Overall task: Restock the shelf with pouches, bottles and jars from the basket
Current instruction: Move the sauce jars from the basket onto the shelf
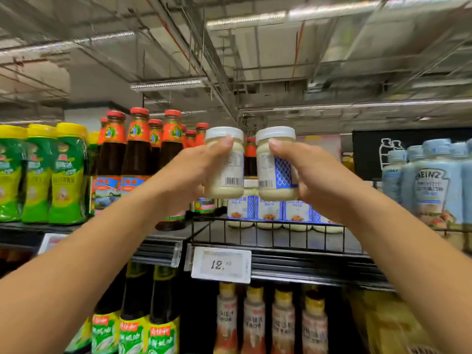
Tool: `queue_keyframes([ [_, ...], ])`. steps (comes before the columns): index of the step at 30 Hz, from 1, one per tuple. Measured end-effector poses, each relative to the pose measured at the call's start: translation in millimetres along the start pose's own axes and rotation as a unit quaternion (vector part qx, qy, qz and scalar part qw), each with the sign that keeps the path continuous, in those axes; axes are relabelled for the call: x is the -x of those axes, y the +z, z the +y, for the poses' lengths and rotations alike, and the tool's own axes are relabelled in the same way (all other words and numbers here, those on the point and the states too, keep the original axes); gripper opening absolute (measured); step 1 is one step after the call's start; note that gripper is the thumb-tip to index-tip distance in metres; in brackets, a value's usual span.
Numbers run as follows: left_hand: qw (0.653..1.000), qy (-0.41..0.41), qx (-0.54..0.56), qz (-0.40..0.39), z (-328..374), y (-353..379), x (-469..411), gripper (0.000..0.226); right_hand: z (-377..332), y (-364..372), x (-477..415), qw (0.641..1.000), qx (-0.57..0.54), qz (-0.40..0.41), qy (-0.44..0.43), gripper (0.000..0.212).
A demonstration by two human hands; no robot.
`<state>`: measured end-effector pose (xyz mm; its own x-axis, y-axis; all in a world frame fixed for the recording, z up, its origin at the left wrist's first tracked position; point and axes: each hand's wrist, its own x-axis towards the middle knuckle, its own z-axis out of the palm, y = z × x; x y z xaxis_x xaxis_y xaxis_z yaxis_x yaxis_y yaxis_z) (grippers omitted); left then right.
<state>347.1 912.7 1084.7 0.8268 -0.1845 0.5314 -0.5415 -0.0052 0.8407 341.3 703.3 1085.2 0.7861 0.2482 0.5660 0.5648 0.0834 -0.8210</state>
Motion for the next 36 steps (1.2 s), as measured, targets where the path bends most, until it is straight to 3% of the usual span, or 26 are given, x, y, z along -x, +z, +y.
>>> queue_keyframes([
  [9, 0.989, 0.003, -0.123, -0.076, -30.0, -12.3, -25.7, 0.030, 12.8, -2.0, -11.2, 0.975, 0.217, 0.046, 0.032, 0.039],
  [12, 0.986, -0.006, -0.150, -0.069, -39.6, -12.6, -30.9, 0.030, 18.8, -6.4, -14.6, 0.971, 0.227, 0.041, 0.065, 0.038],
  [17, 0.976, -0.021, -0.203, -0.078, -55.3, -18.0, -37.2, 0.057, 31.1, -11.2, -18.1, 0.965, 0.243, 0.021, 0.097, 0.041],
  [25, 0.972, -0.019, -0.215, -0.088, -61.3, -22.1, -34.7, 0.060, 41.5, -15.2, -24.1, 0.957, 0.258, -0.018, 0.128, 0.062],
  [30, 0.968, -0.030, -0.230, -0.095, -57.9, -23.3, -29.7, 0.068, 34.0, -12.9, -21.9, 0.951, 0.272, -0.050, 0.140, 0.057],
  [33, 0.971, -0.017, -0.219, -0.091, -47.6, -30.2, -29.2, 0.070, 23.4, -15.6, -18.3, 0.942, 0.313, -0.018, 0.122, 0.079],
  [34, 0.972, -0.008, -0.216, -0.090, -43.7, -34.0, -29.6, 0.066, 20.2, -17.7, -18.1, 0.944, 0.312, -0.001, 0.105, 0.077],
  [36, 0.971, 0.008, -0.208, -0.114, -35.2, -39.3, -28.6, 0.042, 15.6, -22.2, -18.7, 0.959, 0.277, 0.009, 0.062, 0.053],
])
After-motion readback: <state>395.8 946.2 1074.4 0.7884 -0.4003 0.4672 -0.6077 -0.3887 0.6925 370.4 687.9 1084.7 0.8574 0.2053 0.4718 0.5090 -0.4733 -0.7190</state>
